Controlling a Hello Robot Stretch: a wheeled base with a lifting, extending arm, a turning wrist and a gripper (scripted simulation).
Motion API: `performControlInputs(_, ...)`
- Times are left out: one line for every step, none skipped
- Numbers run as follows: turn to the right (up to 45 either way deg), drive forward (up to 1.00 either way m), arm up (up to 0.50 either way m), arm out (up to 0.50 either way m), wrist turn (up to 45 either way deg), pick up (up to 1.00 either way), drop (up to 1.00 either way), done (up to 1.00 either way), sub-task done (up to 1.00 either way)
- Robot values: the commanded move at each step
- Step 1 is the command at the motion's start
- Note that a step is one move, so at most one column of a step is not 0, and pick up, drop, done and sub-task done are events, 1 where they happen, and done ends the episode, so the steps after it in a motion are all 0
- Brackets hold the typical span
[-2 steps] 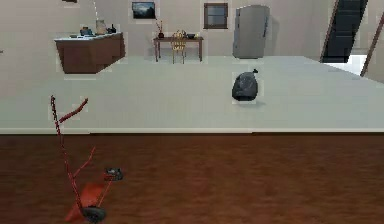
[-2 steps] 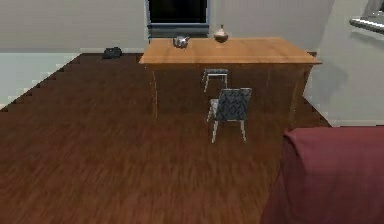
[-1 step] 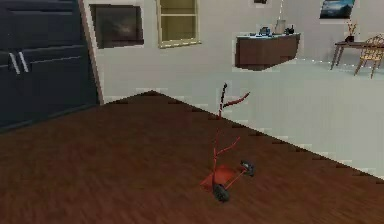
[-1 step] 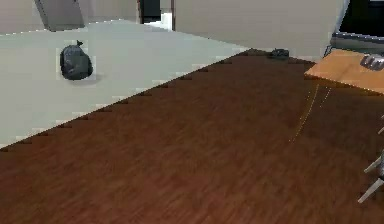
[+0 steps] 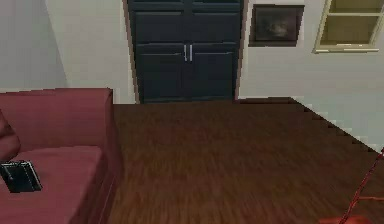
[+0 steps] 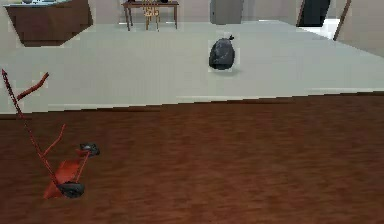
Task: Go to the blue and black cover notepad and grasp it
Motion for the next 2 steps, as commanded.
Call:
performControlInputs(0.0, 0.45, 0.00, 0.00, 0.0, 0.00, 0.00, 0.00, 0.00)
performControlInputs(-45.0, 0.00, 0.00, 0.00, 0.0, 0.00, 0.00, 0.00, 0.00)
